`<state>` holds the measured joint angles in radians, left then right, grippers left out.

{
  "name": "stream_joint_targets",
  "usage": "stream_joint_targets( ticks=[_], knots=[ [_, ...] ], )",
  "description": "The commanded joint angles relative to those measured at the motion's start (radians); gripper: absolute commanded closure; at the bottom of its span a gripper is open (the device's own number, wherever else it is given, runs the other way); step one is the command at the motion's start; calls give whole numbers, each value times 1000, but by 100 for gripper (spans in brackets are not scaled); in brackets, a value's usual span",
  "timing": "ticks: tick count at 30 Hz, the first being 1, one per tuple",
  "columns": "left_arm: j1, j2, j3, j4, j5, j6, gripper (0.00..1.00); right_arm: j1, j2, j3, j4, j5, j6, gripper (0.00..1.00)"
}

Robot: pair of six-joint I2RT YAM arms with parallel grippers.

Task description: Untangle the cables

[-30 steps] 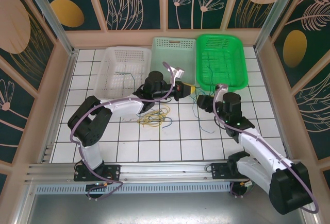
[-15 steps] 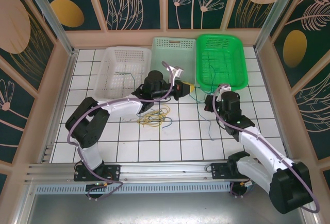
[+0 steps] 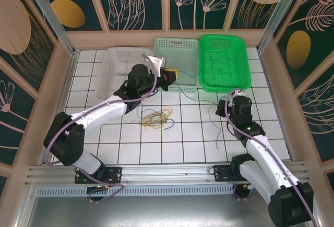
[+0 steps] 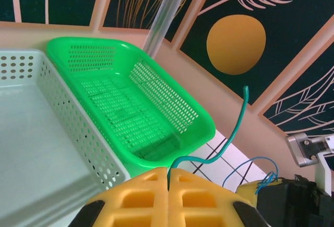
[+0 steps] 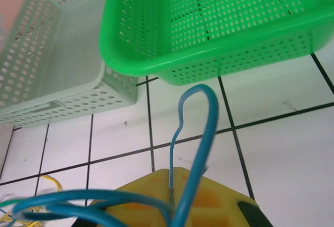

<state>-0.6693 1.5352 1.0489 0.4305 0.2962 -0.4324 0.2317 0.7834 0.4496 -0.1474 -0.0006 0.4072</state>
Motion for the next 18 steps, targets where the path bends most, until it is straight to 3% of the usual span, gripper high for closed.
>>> stream_joint_targets(
  ticks=[1,4,12,16,18],
  knots=[
    [-4,-48,-25,-46,-38,47,100,-18,-7,-10,-54,-4,29,100],
    [-1,-92,-44,-62,-75,60,100,-42,10,-12,-82,38,49,100],
    [25,-238,-103,-108,-146,91,100,-121,71,-23,-84,-25,60,100],
    [25,-268,-110,-101,-98,80,100,-121,114,-30,-59,-102,44,97],
    [25,-268,-118,-74,-55,66,100,-117,152,-32,-61,-139,31,89]
  ],
)
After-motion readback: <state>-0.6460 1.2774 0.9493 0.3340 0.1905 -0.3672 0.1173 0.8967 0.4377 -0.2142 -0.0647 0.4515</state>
